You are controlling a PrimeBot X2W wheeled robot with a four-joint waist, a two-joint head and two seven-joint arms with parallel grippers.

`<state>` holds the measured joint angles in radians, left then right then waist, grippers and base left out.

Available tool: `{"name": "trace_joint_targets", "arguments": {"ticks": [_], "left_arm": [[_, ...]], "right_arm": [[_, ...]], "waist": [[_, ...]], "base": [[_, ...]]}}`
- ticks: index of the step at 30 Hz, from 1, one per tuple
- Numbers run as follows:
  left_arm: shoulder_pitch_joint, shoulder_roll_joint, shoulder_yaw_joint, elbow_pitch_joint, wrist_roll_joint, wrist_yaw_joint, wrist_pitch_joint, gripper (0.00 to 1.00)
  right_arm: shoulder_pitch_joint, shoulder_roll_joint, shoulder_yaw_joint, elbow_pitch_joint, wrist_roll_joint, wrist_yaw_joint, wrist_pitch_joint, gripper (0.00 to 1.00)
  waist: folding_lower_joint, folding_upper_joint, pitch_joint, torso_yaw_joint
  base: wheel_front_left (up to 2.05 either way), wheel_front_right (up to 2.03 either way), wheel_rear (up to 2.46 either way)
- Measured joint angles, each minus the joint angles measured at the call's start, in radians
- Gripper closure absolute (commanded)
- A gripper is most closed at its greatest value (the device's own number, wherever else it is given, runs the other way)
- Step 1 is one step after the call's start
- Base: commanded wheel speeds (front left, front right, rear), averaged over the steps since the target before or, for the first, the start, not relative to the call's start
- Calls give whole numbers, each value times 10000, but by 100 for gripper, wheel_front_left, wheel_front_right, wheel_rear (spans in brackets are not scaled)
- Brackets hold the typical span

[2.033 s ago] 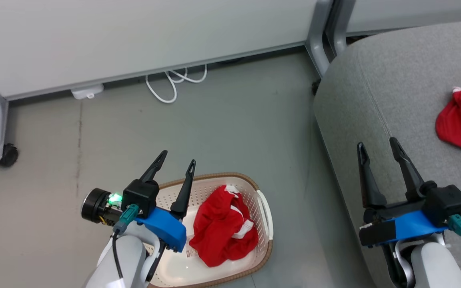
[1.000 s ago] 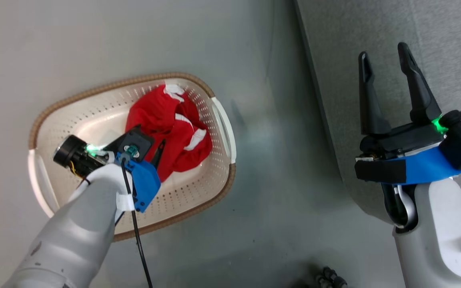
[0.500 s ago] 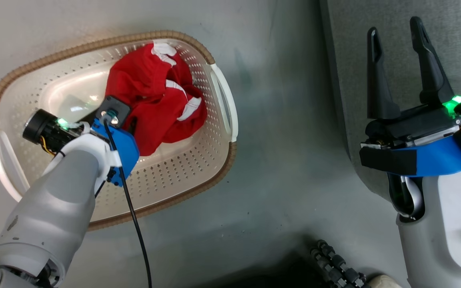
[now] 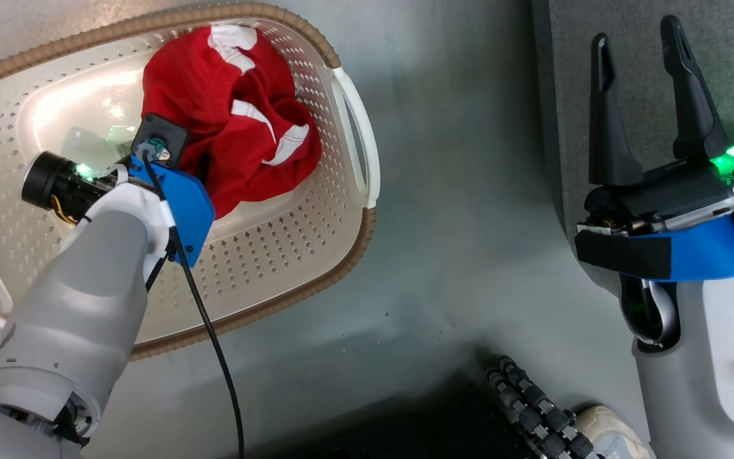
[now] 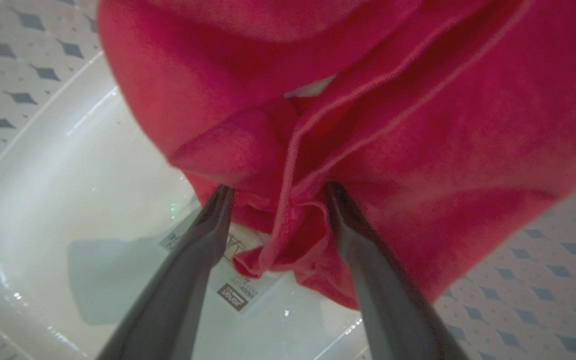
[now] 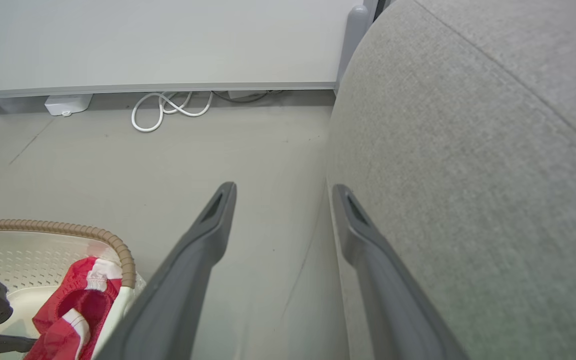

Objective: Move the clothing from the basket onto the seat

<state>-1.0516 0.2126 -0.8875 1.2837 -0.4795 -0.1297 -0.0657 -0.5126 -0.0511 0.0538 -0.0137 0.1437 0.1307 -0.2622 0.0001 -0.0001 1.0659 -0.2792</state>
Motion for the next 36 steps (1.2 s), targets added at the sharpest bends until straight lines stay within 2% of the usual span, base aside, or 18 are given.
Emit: {"name": "trace_joint_targets", "arguments": {"ticks": [4,5,6,13,22,36], "left_arm": [[-10,-84,-63,-113,-318,0,-261,0],[-15,-96,-215,-184,-297,0,-272,61],[-15,-104,-320,-211,-303,0,-267,100],[-12,-69,-874,-393,-708,0,-173,100],[9,-178,-1392,-627,-1275,0,-771,100],[532,-640,-1783,-1049,-2274,0,-1871,100]], "right_arm": [[-69,0,15,-38,82,0,-2,0],[-73,2,13,-40,90,0,-2,0],[-73,2,6,-40,92,0,-2,0],[-98,2,-19,15,105,0,-2,0],[-130,0,-163,130,132,0,0,0],[91,4,-405,445,-173,0,0,0]], "waist": [[0,0,98,-52],[0,0,113,-54],[0,0,122,-51],[0,0,41,-6],[0,1,-376,116],[-1,1,-1849,734]], "base": [[0,0,0],[0,0,0],[0,0,0],[0,0,0],[0,0,0],[0,0,0]]}}
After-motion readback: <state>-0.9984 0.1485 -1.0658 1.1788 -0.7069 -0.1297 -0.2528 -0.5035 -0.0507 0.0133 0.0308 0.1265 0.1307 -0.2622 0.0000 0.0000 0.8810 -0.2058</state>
